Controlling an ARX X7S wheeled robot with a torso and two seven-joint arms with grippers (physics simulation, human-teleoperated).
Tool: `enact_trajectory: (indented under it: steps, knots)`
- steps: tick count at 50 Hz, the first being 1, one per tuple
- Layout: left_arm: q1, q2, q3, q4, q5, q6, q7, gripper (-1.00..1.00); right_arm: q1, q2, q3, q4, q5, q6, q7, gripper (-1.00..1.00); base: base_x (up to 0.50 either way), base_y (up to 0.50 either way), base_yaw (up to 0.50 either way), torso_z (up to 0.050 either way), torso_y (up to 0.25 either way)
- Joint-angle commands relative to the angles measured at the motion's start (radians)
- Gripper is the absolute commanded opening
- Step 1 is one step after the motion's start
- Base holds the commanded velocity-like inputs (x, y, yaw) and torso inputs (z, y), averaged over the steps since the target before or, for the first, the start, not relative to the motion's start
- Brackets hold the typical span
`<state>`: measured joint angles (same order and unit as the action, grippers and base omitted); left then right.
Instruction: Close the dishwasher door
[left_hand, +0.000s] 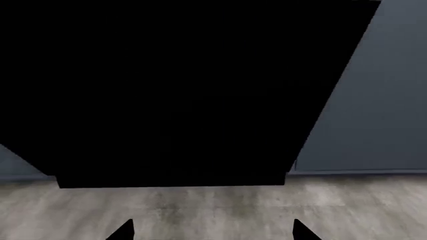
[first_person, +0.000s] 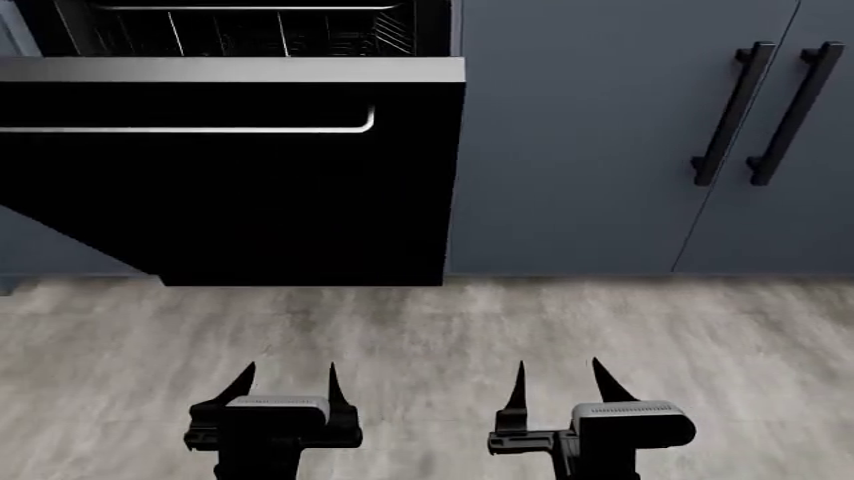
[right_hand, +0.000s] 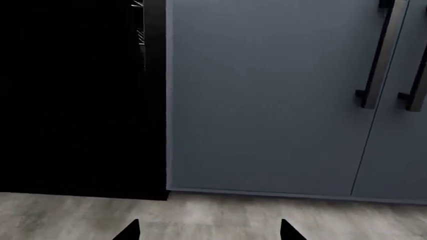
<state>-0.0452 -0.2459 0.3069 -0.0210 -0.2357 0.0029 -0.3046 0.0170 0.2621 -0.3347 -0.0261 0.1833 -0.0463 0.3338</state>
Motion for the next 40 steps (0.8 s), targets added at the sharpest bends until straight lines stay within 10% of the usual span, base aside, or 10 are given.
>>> enact_trajectory:
  steps: [1, 40]
  knots:
    - [-0.002, -0.003, 0.005, -0.003, -0.004, -0.001, -0.004, 1.0, -0.001, 0.004, -0.004, -0.002, -0.002, -0.005, 0.006, 1.0, 0.0, 0.5, 0.0, 0.0, 0.0]
    - [-0.006, -0.013, 0.019, -0.004, -0.014, -0.003, -0.019, 1.0, 0.002, 0.014, -0.017, 0.0, 0.01, -0.014, 0.012, 1.0, 0.0, 0.5, 0.0, 0.0, 0.0]
